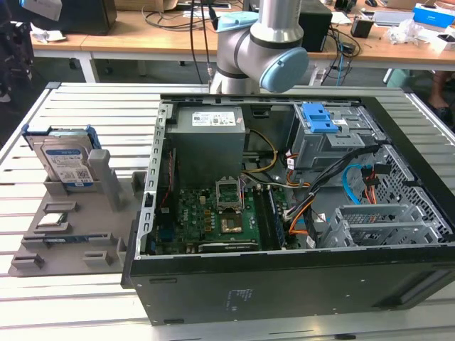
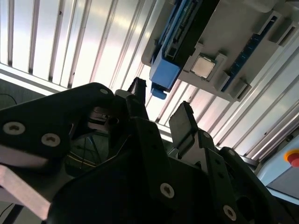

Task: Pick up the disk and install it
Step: 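Pick up the disk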

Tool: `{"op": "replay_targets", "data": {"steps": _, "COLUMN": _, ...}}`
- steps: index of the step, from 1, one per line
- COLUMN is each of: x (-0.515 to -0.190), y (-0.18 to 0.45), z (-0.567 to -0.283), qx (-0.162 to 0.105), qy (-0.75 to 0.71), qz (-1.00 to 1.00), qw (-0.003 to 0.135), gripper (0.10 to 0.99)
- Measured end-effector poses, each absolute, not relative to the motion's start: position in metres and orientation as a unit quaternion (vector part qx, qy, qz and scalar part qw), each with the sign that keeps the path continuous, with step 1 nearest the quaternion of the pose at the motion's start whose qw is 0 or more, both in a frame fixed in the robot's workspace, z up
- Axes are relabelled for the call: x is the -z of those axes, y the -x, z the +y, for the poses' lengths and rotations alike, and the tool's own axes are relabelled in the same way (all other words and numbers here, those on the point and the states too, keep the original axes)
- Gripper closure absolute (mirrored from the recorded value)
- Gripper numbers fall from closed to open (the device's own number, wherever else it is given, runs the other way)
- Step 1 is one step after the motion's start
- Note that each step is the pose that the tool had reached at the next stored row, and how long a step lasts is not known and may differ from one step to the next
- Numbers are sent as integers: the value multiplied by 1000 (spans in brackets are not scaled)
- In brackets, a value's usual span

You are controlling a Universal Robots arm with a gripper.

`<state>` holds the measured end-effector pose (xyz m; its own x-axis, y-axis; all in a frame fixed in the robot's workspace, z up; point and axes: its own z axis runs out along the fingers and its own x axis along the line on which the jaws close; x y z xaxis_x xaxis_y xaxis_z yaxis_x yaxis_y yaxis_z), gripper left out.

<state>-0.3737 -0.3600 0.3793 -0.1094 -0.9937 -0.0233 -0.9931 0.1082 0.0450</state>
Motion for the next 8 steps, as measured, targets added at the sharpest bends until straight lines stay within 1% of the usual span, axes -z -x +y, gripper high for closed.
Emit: {"op": "replay_targets", "data": {"steps": 8, "x": -371, "y": 373, "z": -360, "qx": 25, "qy": -667, "qz": -744, "qw": 6, "gripper": 604}}
